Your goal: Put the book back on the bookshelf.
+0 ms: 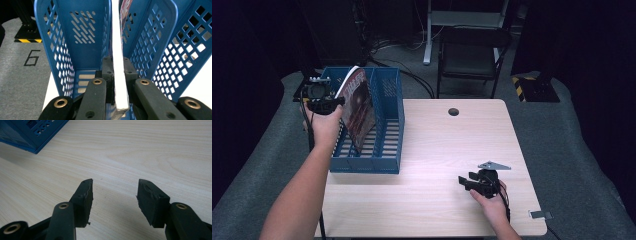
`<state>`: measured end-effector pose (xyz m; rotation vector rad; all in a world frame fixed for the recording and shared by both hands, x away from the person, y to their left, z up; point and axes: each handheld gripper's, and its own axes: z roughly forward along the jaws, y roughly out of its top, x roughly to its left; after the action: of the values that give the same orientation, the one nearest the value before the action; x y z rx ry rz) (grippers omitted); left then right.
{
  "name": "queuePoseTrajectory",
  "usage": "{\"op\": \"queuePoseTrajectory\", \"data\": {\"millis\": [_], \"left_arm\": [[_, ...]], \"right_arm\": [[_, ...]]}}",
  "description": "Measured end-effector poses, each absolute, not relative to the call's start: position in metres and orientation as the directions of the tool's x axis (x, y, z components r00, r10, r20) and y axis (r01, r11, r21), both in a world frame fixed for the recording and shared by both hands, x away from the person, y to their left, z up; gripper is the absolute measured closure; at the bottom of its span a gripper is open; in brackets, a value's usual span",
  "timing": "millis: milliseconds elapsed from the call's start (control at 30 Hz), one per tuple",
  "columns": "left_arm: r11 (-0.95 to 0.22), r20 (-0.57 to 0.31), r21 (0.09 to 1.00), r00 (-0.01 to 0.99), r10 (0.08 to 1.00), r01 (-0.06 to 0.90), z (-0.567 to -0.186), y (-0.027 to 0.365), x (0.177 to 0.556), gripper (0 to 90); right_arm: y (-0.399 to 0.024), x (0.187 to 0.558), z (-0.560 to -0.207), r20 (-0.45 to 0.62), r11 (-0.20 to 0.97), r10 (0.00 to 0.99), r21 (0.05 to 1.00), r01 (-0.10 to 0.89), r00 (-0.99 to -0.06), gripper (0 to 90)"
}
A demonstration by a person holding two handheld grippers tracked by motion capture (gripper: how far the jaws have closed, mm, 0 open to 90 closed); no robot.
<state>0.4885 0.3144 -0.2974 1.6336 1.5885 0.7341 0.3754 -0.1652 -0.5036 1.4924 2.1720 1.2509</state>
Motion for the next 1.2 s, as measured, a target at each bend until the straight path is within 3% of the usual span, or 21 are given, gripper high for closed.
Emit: {"op": "queuePoseTrajectory", "data": {"millis": [667, 867, 1200], "left_arm": [[0.027, -0.089, 0.811, 0.078, 0.993, 0.584, -0.309, 0.313, 0.488, 82.5], [0.039, -0.111, 0.788, 0.080, 0.991, 0.615, -0.312, 0.316, 0.490, 77.6], [0.065, -0.150, 0.779, 0.084, 0.985, 0.624, -0.314, 0.317, 0.491, 60.9]], "right_arm": [[-0.164, 0.375, -0.503, 0.270, 0.118, 0.847, 0.744, 0.658, -0.457, 46.3], [-0.164, 0.375, -0.503, 0.273, 0.117, 0.847, 0.740, 0.662, -0.456, 46.3], [-0.163, 0.375, -0.504, 0.269, 0.122, 0.846, 0.742, 0.659, -0.460, 46.3]]}}
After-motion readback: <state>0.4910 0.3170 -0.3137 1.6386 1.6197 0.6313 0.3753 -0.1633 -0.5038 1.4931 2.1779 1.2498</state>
